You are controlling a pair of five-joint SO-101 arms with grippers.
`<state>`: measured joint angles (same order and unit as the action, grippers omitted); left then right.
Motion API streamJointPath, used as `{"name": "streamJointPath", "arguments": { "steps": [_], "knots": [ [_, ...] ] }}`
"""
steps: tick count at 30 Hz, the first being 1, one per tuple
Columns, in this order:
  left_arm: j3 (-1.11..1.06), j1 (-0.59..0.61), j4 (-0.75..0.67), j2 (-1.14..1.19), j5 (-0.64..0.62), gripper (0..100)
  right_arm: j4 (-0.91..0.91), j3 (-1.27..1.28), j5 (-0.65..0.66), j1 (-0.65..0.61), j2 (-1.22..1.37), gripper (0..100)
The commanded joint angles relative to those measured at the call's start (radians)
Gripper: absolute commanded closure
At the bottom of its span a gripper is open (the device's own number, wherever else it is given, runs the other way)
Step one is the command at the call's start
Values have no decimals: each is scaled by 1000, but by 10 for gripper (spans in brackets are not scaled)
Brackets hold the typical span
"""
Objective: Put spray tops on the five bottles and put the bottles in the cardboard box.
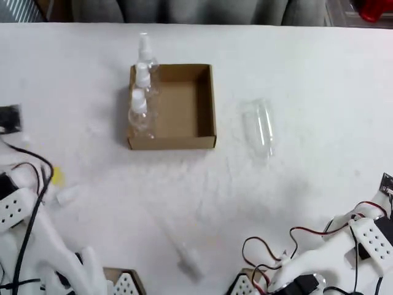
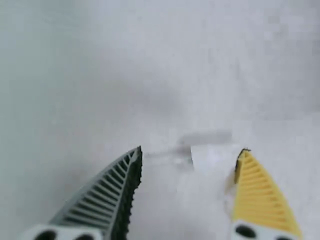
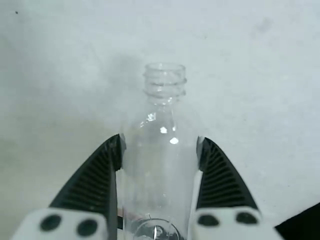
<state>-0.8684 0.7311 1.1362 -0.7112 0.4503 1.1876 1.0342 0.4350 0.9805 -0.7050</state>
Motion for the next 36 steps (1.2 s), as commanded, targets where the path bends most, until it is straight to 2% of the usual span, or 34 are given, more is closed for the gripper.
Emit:
{"name": "streamJointPath", "arguments": {
  "steps": [1,4,8,14,21,23,28,29,36],
  "knots": [
    [-41,-18,38,-54,267,718,-10,-3,-2,-10,-22,982],
    [-89,-16,14,-79,348,718,-10,-3,-2,-10,-22,982],
    [-100,-33,-114,-64,358,714,-10,-3,-2,-10,-22,982],
    [-98,-101,-226,67,425,714,-12,6,-2,-10,-25,982],
    [-100,-143,-259,177,525,713,-12,6,-2,-8,-22,982],
    [-97,-151,-259,180,618,713,-12,6,-2,-8,-22,982],
    [-98,-117,-259,183,980,717,-12,6,-2,-8,-24,982],
    [-100,-117,-259,189,1011,717,-12,6,-2,-8,-24,982],
    [-146,-137,-310,191,1020,715,-12,6,-2,-8,-24,982]
  ]
}}
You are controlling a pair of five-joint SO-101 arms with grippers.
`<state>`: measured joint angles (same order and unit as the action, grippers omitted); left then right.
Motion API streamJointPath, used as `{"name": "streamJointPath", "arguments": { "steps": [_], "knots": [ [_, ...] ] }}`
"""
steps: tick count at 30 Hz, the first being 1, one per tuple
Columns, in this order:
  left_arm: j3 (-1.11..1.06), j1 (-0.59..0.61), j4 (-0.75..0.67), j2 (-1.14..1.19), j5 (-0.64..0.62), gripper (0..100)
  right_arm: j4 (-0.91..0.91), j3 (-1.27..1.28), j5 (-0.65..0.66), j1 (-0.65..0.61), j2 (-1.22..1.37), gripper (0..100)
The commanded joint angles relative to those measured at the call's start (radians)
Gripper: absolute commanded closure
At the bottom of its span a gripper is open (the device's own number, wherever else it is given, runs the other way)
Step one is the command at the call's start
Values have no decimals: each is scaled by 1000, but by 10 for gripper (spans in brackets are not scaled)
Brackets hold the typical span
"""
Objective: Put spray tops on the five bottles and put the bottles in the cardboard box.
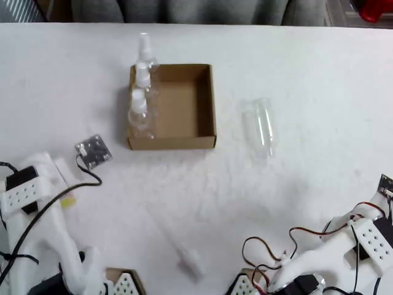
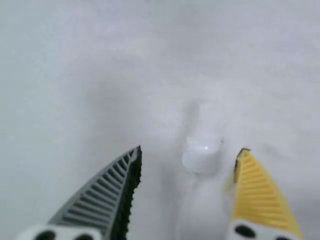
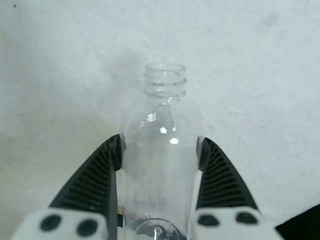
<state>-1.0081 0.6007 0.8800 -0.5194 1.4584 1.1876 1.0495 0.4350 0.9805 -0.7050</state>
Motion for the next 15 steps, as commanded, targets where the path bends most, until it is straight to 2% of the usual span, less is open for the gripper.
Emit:
{"name": "streamJointPath", "arguments": {
  "steps": [1,9,15],
  "knots": [
    [-18,-7,-68,-1,12,714,-12,-9,-2,-5,-24,982],
    [-49,-8,-132,15,8,714,-12,-9,-2,-5,-22,982],
    [38,-2,-189,216,8,715,-12,-9,-2,-2,-22,982]
  ]
}}
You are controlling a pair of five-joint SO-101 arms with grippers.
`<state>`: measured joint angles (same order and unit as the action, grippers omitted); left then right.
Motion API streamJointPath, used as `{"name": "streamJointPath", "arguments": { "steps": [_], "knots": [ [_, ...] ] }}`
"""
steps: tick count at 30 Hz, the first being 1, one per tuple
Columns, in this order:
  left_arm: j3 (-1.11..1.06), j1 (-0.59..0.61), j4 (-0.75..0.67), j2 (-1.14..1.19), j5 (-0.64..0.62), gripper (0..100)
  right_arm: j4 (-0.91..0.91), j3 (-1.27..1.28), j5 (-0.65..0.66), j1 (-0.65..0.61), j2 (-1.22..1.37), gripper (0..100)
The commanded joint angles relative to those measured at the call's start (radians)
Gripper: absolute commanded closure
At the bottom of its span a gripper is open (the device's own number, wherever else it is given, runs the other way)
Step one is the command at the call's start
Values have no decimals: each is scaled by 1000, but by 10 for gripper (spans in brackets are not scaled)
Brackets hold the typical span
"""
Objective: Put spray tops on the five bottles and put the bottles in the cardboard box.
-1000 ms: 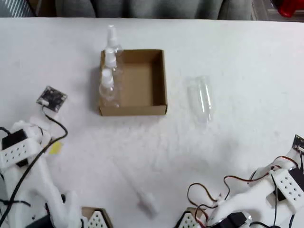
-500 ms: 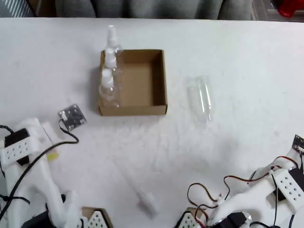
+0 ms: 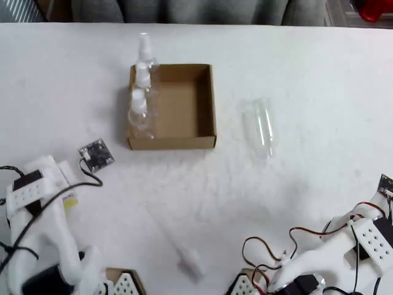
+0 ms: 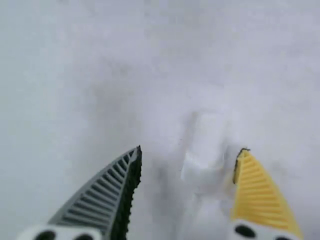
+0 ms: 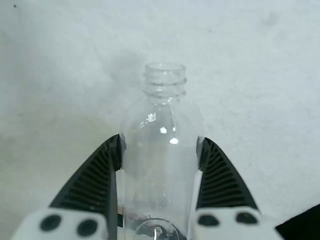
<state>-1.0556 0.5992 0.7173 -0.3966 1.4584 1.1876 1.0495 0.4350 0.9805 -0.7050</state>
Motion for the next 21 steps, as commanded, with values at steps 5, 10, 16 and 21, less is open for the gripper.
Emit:
{"name": "streamJointPath", "arguments": {
  "steps": [5,10,16,21],
  "knots": [
    [160,-1,-29,226,8,718,-12,-9,-2,-2,-22,982],
    [164,-1,-23,251,14,899,-12,-9,-2,-4,-22,982],
    [219,10,140,249,12,963,-12,-9,-2,-2,-22,982],
    [405,15,520,249,12,980,-12,-9,-2,-2,-22,982]
  ]
}}
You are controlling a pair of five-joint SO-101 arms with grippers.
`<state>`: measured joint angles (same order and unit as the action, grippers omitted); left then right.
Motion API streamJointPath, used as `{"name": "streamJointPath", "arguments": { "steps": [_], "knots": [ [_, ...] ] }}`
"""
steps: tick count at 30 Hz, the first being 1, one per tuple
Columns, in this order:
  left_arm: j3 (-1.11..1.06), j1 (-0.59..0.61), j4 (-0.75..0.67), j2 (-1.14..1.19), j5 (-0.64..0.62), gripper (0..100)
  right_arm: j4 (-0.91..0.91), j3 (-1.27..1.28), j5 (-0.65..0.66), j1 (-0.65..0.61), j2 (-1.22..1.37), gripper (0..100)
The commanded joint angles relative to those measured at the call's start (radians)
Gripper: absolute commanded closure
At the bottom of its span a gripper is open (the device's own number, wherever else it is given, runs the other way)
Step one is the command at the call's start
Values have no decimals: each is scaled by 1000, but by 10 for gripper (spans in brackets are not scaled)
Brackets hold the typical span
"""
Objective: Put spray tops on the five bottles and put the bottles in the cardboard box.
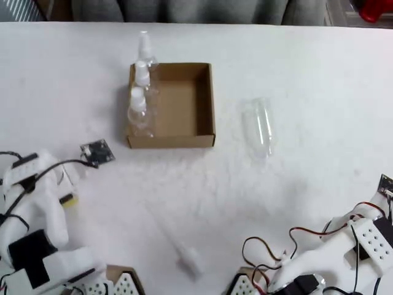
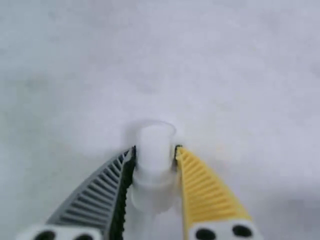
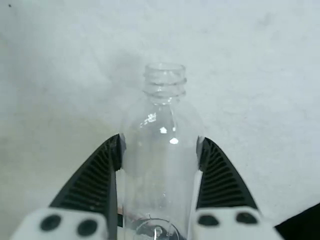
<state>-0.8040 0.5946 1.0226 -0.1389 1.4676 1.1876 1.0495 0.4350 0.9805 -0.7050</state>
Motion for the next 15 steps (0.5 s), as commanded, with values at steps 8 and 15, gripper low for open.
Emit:
{"name": "streamJointPath", "arguments": {
  "steps": [8,15],
  "knots": [
    [433,-7,704,-7,-8,980,-12,-9,-2,-4,-22,982],
    [532,-124,704,-8,-365,980,-12,-9,-2,-10,-22,982]
  ]
}}
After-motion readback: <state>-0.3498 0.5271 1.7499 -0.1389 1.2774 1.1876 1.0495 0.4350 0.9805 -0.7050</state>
